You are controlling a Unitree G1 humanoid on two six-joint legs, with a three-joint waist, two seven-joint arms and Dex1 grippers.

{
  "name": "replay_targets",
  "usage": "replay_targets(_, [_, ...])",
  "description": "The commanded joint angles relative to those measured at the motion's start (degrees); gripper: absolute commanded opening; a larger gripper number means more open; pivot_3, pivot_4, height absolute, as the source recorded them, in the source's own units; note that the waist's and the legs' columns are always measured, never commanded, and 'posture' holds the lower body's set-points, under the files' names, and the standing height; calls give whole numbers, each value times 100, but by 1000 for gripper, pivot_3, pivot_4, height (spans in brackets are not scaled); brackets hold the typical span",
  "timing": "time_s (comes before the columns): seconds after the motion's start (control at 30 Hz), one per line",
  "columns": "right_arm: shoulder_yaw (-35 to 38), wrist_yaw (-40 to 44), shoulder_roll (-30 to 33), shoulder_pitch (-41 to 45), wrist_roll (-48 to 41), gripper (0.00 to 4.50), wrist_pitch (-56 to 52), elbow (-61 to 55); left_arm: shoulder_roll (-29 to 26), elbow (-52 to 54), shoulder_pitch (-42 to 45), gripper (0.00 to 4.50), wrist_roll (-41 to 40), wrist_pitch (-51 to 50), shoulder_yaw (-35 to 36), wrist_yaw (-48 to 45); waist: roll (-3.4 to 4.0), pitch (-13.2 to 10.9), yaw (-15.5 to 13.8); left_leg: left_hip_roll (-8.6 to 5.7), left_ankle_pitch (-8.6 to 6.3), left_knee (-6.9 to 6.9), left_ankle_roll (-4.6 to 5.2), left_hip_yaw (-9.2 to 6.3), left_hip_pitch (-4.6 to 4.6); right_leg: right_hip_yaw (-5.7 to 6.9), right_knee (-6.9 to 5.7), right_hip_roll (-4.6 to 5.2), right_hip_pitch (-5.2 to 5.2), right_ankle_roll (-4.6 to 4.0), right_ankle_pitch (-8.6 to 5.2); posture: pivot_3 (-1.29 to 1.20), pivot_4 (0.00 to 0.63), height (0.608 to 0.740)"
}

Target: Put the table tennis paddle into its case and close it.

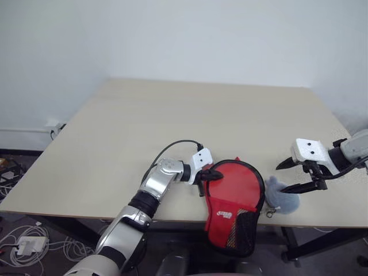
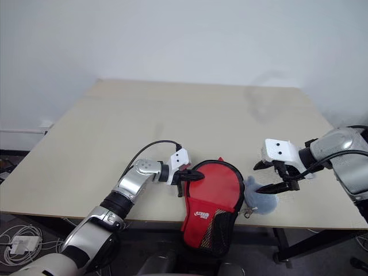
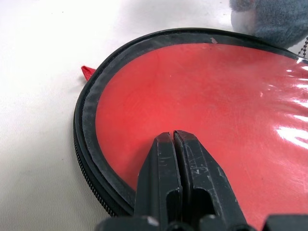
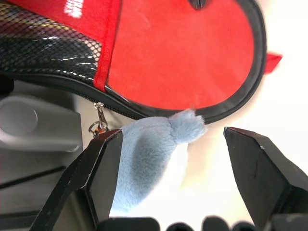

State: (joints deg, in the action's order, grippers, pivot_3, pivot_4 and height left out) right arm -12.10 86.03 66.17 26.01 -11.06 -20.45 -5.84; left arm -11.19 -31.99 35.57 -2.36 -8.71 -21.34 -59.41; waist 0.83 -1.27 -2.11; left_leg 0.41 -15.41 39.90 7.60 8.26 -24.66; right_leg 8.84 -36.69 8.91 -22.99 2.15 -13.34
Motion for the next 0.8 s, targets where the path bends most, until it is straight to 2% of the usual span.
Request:
replay_targets(0.03, [75,236,248,-22,271,3667,810,67,-36,-262,-145,0,266,-144,-229,-62,0,0,-1,0,0,0,0,0,0,0,0,0,0,0,0,0,0,706])
replay_targets(0.2, [-14,514,511,-60,751,3667,2104,362,-67,-244,-165,0,267,-145,-224,-82,0,0,7,0,0,0,0,1,0,-1,0,-1,-1,1,0,0,0,706])
replay_targets(0.37, [-85,589,511,-23,1044,3667,2815,589,-81,-222,-181,0,259,-154,-219,-87,2,1,32,0,1,0,-1,2,2,-3,-2,-1,-1,1,0,0,0,706])
replay_targets(0.53, [-279,96,410,44,1885,3667,4238,902,-94,-206,-193,0,257,-176,-211,-83,3,1,35,0,1,0,-1,3,2,-4,-2,-1,-1,1,0,0,0,706])
replay_targets(0.67, [-353,-207,379,184,2222,3667,4996,1144,-111,-190,-206,0,254,-186,-208,-88,6,1,52,0,1,0,-4,6,2,-5,-4,-2,-2,1,0,0,0,706])
replay_targets(0.8, [-465,-674,321,521,2300,3667,7017,1547,-117,-183,-226,0,249,-185,-209,-83,8,2,84,0,3,-2,-7,9,3,-6,-4,-4,-3,0,0,0,0,706])
